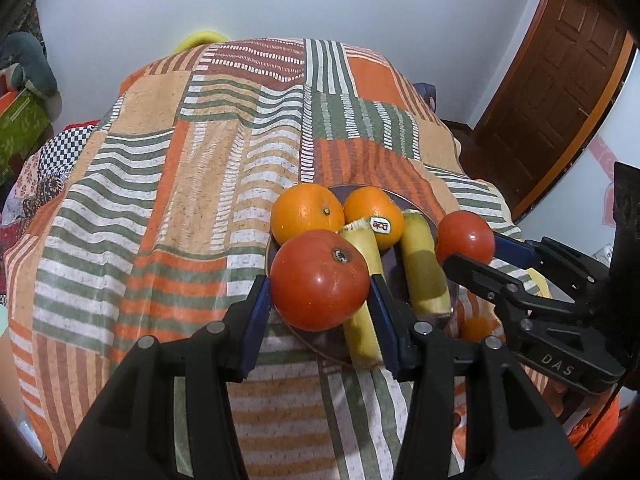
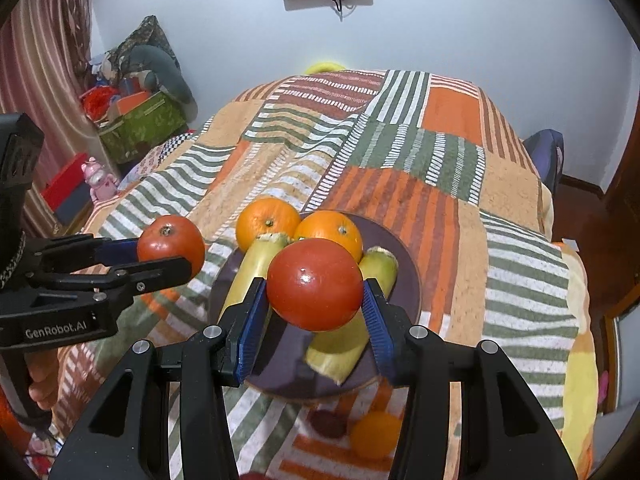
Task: Organize fruits
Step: 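Carry both tomatoes onto the plate beside the squashes and open both tools, then grasp a small mandarin with the left tool while the right tool grasps another mandarin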
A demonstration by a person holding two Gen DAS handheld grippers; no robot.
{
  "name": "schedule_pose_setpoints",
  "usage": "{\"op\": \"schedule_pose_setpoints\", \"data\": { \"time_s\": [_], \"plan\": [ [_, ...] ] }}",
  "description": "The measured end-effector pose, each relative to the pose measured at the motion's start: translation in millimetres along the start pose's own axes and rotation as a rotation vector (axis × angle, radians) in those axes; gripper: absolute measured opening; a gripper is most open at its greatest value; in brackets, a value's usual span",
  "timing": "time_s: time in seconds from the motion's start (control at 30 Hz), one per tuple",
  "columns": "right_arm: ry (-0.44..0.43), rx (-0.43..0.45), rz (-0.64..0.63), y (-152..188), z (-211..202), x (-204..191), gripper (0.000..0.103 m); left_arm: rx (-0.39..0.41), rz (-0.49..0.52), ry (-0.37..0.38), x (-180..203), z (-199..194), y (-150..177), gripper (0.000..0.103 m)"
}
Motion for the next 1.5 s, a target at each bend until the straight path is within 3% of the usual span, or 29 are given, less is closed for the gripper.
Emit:
{"op": "schedule_pose_setpoints", "data": {
  "time_s": [0.33, 0.8, 1.13, 1.5],
  "plan": [
    [-0.017, -0.056, 0.004, 0, 32, 0, 0.044, -0.066, -0.036, 0.000, -14, 35, -1, 0.049],
    [-0.032, -0.098, -0.008, 3, 44, -1, 0.045, -0.092, -0.042, 0.009, -14, 44, 2, 0.049],
    [-0.023, -0.067, -0.005, 0, 27, -1, 0.046, -0.049, 0.005, -0.015, -5, 20, 7, 0.051],
    [0.023, 0.004, -0.004, 8, -33, -4, 0.051, 0.037, 0.004, -0.026, -10, -49, 23, 0.051]
  ]
}}
Point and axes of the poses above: each gripper's, at about its wrist camera, not at the fingertips, and z roughly the way its jaws point, x to its right, y to its underside, the point moved 2 cm from there along z, roughly the way its jaws point, and after that the axes turned 9 degrees about -z, right-handed, at the moved point
